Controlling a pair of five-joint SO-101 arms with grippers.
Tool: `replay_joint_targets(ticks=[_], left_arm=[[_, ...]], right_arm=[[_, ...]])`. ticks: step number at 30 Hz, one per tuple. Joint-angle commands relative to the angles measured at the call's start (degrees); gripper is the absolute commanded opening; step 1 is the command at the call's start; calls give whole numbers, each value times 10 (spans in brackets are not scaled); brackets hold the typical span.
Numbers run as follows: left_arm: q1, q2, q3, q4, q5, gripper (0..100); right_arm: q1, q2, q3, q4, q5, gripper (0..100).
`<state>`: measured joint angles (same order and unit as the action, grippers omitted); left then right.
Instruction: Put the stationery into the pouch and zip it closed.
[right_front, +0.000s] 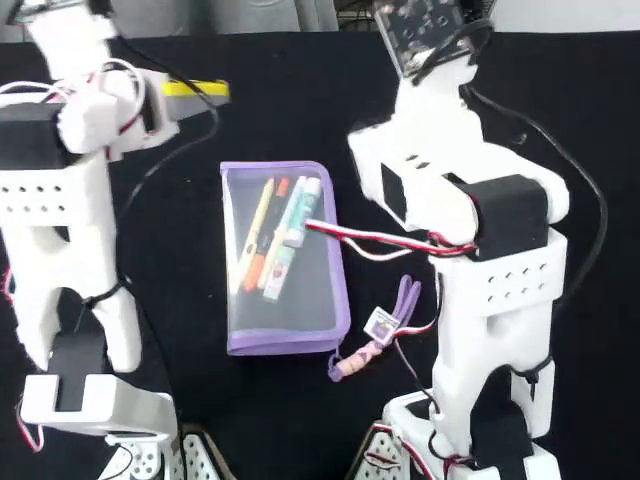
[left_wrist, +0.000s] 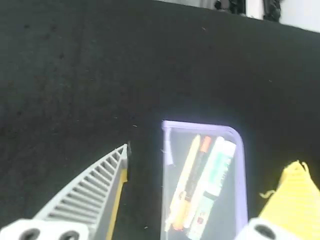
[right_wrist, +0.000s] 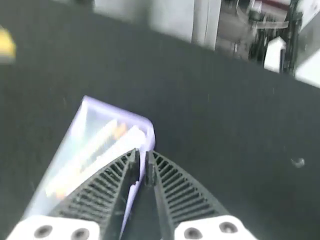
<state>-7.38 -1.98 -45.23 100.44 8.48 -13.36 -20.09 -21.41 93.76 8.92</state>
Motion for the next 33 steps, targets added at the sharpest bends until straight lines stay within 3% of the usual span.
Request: replay_joint_targets(ticks=[1, 5, 10, 15, 22, 29, 33], left_arm=[[-26, -6, 1, -2, 4, 454], [-34, -6, 58, -9, 3, 454], [-73, -7, 164, -66, -1, 454], [-147, -7, 247, -131, 1, 454], [-200, -7, 324, -185, 1, 454], [-199, -7, 373, -222, 4, 454], [-199, -6, 388, -240, 4, 454]], right_arm=[[12, 1, -23, 66, 68, 16], [53, -22, 48, 70, 138, 16], [70, -90, 238, 33, 213, 16], [69, -199, 463, -49, 295, 16], [69, -326, 739, -152, 396, 18], [69, -340, 864, -177, 475, 251], [68, -339, 899, -177, 560, 237]])
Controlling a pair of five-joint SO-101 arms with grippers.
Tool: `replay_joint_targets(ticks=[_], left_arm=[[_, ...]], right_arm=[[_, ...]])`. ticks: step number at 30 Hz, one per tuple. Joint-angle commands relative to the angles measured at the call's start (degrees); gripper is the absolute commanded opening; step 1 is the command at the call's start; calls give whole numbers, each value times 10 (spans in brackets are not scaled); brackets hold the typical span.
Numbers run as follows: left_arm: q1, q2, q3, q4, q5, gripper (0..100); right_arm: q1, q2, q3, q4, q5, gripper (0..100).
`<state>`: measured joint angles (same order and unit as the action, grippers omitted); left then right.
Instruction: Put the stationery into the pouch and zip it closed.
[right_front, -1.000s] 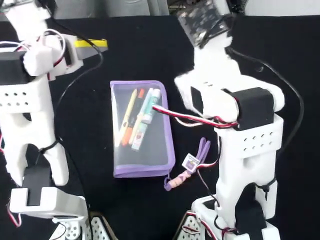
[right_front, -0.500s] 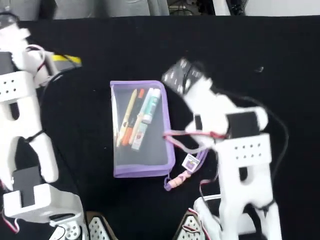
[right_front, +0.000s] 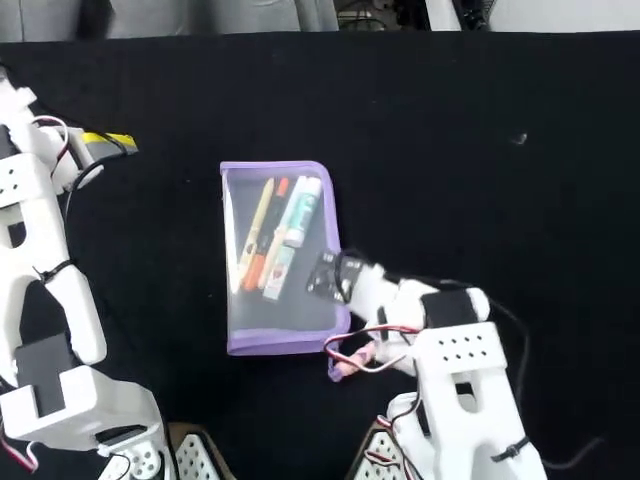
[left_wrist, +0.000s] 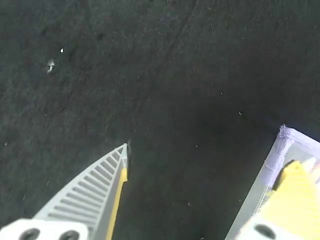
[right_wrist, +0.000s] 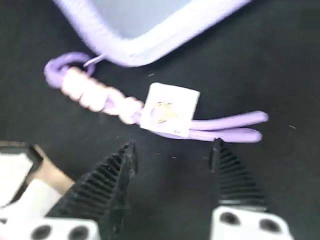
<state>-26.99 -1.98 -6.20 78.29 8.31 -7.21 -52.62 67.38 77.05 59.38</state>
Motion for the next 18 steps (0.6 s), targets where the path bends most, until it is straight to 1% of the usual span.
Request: replay_joint_targets(ticks=[1, 4, 9, 13, 18], left_arm=[[-3, -6, 1, -21, 5, 454], [-3, -6, 5, -25, 5, 454], [-7, -6, 1, -25, 5, 454], [-7, -6, 1, -25, 3, 454], [-7, -6, 4, -25, 3, 454]], right_arm=[[-1, -14, 17, -10, 71, 233], [-30, -14, 35, -11, 89, 234], [-114, -14, 59, -19, 85, 234], [-160, -13, 86, -83, 40, 234], [-193, -13, 124, -135, 28, 234]])
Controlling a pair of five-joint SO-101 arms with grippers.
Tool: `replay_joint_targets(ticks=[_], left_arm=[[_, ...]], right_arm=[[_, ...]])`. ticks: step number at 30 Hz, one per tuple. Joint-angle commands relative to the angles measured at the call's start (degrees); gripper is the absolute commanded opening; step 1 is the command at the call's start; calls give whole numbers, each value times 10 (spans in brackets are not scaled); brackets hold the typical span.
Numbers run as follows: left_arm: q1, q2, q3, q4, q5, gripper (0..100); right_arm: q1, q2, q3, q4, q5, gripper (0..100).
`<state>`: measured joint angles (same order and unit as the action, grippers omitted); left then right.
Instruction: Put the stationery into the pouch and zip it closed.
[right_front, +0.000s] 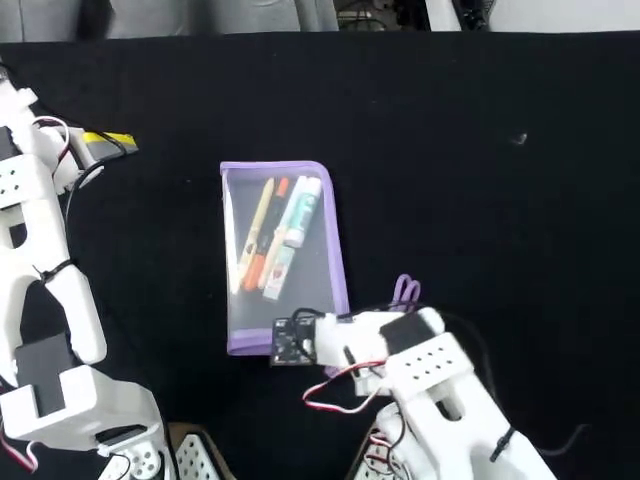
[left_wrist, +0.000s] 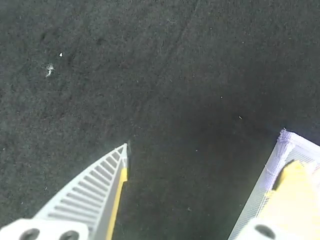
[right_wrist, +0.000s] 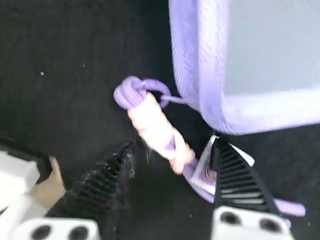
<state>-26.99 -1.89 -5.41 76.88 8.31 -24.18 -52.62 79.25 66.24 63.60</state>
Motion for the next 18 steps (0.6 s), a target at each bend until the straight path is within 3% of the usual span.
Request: replay_joint_targets(ticks=[1, 14, 18], left_arm=[[-7, -7, -4, -11, 4, 454], [-7, -7, -3, -11, 4, 454], [-7, -7, -2, -11, 3, 454]], right_arm=[[-27, -13, 10, -33, -15, 234], [-75, -12, 24, -53, -25, 227], [-76, -12, 27, -53, -25, 124]])
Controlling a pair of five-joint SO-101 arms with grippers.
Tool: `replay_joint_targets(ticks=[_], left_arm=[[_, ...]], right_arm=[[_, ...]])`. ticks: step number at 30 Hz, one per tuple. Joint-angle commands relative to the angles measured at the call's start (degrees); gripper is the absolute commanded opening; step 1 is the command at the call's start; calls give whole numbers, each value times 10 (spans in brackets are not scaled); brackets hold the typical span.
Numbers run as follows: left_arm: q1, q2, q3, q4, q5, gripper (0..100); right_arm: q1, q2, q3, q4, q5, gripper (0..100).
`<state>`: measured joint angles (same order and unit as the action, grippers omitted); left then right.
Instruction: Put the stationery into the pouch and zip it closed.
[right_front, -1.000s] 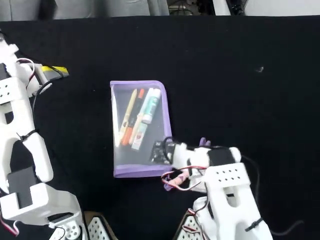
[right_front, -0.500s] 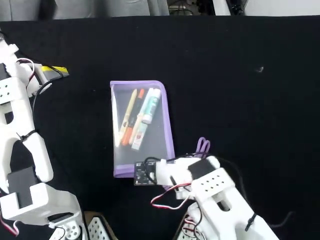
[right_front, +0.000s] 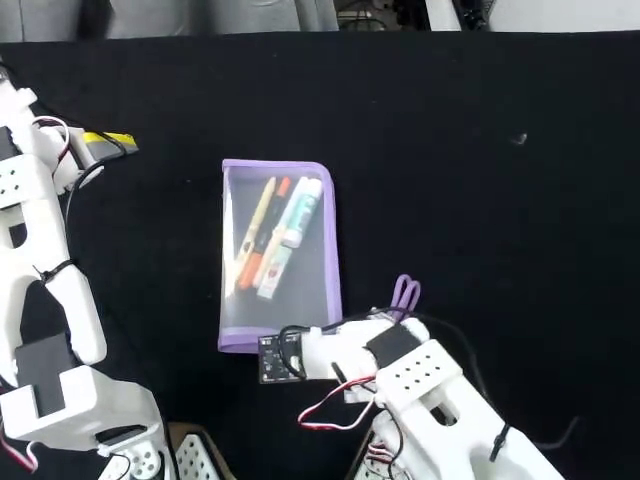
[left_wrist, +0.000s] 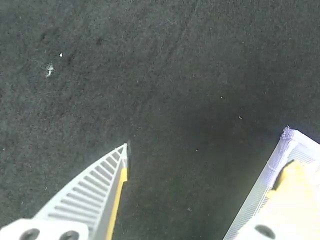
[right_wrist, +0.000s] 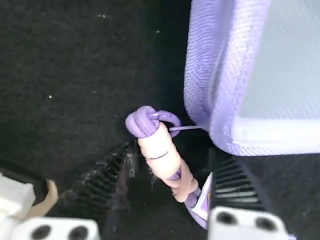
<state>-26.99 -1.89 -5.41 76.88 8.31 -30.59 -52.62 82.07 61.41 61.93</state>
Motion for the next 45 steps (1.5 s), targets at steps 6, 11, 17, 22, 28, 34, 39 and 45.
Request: replay_joint_targets(ticks=[6, 11, 17, 22, 28, 34, 39, 45], left_arm=[[-7, -7, -2, -10, 3, 454], [-7, -7, -2, -7, 2, 454], [-7, -7, -2, -7, 2, 454], [-7, -7, -2, -7, 2, 454], [-7, -7, -2, -9, 2, 454], [-7, -7, -1, -7, 2, 454], [-3, -7, -1, -7, 2, 454], [-3, -7, 0, -6, 3, 454]], right_arm=[[-9, -12, 0, 6, -11, 13], [-9, -16, -4, 4, -37, 11], [11, -16, -73, 11, -75, 11], [40, -16, -194, 85, -82, 11], [42, -14, -349, 157, -127, 11], [41, -12, -459, 196, -139, 11], [41, -12, -542, 201, -195, 11], [41, 39, -652, 204, -277, 11]])
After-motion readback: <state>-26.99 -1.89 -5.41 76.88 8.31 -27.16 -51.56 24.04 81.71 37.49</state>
